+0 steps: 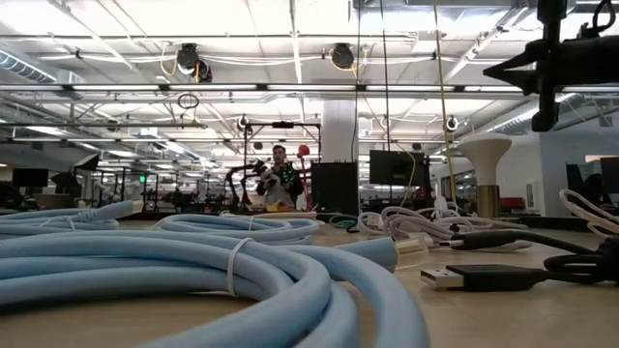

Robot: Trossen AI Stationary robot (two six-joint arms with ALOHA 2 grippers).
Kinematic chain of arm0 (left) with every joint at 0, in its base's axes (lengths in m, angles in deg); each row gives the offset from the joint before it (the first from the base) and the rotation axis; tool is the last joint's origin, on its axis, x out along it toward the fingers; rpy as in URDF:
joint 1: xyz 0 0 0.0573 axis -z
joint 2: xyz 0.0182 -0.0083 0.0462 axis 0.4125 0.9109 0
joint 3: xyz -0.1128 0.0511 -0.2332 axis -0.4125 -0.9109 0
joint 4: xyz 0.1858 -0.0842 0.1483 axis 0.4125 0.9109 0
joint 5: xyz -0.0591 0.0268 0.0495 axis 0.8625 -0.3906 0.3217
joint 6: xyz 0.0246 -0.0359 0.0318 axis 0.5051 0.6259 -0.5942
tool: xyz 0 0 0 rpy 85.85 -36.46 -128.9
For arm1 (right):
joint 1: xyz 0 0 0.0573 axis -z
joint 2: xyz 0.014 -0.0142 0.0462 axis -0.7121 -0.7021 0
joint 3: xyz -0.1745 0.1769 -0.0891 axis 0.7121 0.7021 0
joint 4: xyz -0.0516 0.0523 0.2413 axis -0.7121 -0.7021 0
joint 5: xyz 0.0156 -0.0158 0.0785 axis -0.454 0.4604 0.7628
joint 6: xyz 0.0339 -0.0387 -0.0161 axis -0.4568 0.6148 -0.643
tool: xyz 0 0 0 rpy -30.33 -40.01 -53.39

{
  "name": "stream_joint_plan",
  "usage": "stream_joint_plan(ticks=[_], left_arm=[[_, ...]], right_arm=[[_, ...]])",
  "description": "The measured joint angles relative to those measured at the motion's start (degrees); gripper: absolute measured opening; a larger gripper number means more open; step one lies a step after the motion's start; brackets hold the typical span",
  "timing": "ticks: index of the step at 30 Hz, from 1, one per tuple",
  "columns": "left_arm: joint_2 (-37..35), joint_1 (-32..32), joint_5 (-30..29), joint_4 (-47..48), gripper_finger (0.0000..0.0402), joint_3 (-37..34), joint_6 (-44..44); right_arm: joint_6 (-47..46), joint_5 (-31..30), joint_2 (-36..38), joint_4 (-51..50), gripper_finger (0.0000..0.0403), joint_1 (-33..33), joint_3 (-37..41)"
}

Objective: Pick & Place USB Port
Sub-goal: Put the brown HDMI cable into the gray bin

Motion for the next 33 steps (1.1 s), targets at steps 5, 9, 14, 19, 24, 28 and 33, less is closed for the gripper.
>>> stream_joint_plan(ticks=[5, 9, 14, 19, 24, 28, 33], left_arm=[[10.6, 0.1, -5.8, 17.8, 0.0033, 4.2, -4.1], [12.4, 0.1, -9.4, 16.8, 0.0033, 3.5, -5.8], [12.6, -1.0, -10.6, 13.9, 0.0033, 2.2, -4.2], [9.9, -1.0, -7.4, 13.0, 0.0033, -3.7, 1.6], [3.0, 1.5, -9.2, 13.2, 0.0033, -17.3, 7.1], [-3.9, 3.2, -9.9, 11.6, 0.0033, -28.5, 12.0], [-8.2, 3.5, -5.0, 3.9, 0.0033, -36.1, 16.8]], right_arm=[[10.0, 11.2, -2.4, 1.9, 0.0, 0.5, -2.1], [21.9, 23.4, -10.5, -4.1, 0.0, 0.6, -14.9], [36.6, 25.6, -31.8, -28.9, 0.0004, 0.7, -42.3], [45.6, 25.5, -54.9, -47.4, 0.0037, 0.7, -65.8], [44.3, 26.9, -67.2, -53.5, 0.0067, 1.0, -71.2], [41.1, 28.7, -69.1, -52.2, 0.0074, 1.1, -68.5], [38.9, 28.4, -67.0, -47.9, 0.0075, 1.8, -63.4]])
